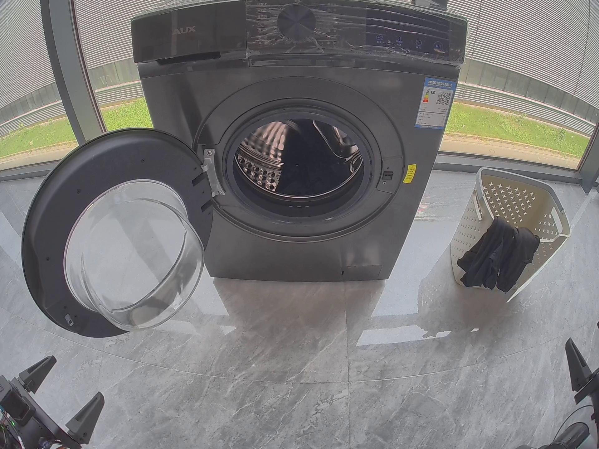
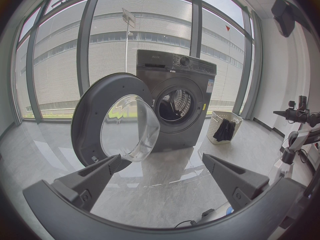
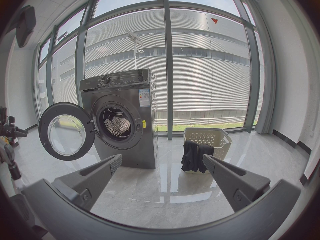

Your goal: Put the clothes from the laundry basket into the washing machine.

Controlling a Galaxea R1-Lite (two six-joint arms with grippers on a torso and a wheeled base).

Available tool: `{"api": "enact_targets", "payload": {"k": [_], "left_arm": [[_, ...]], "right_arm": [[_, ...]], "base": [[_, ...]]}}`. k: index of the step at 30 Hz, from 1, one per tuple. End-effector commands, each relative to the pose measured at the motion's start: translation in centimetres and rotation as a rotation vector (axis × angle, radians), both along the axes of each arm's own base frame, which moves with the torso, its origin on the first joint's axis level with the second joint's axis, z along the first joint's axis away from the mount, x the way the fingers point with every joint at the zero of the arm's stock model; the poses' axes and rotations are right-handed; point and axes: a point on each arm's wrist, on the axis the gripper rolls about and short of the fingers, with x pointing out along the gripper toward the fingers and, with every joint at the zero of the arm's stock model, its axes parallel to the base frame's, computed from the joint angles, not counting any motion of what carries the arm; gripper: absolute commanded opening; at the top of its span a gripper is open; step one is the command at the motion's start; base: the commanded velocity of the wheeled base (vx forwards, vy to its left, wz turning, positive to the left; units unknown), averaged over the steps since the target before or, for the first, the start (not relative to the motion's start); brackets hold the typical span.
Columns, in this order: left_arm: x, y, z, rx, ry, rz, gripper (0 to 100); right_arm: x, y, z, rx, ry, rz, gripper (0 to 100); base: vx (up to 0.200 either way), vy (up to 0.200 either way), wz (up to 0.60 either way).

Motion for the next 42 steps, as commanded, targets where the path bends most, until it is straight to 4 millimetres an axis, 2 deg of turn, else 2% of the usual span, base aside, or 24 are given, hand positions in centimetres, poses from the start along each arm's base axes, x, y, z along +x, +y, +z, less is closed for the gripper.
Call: {"api": "enact_targets", "payload": {"k": [1,5,10,17,20,25,28,33,42], "left_arm": [[-1.4,0.5,-1.3,0.017,-0.041,0.061,100],[-2.7,0.5,-2.2,-0.002,-0.107,0.087,100],[-2.8,0.4,-2.2,0.015,-0.107,0.094,100],[-3.1,0.1,-2.5,0.059,-0.13,0.222,100],[-3.4,0.0,-2.7,0.098,-0.161,0.196,100],[-3.5,0.0,-2.8,0.068,-0.165,0.195,100],[-3.5,0.1,-2.9,0.08,-0.152,0.23,100],[-3.6,0.0,-3.6,0.04,-0.059,0.168,100],[-3.5,0.0,-3.5,0.031,-0.091,0.173,100]], "right_arm": [[-2.2,0.1,-1.7,-0.023,-0.086,-0.049,100],[-2.6,0.2,-2.7,-0.022,-0.052,-0.05,100],[-2.9,0.1,-3.6,-0.034,0.008,-0.055,100],[-2.9,0.0,-3.6,-0.001,0.003,-0.074,100],[-2.9,0.1,-3.9,0.004,0.032,-0.062,100],[-2.9,0.1,-4.0,-0.002,0.037,-0.051,100],[-2.9,0.1,-4.0,0.001,0.035,-0.049,100],[-2.9,0.1,-4.0,-0.004,0.032,-0.049,100],[-2.9,0.1,-4.0,-0.004,0.029,-0.046,100]], "base": [[0.0,0.0,0.0],[0.0,0.0,0.0],[0.0,0.0,0.0],[0.0,0.0,0.0],[0.0,0.0,0.0],[0.0,0.0,0.0],[0.0,0.0,0.0],[0.0,0.0,0.0],[0.0,-0.022,0.0]]}}
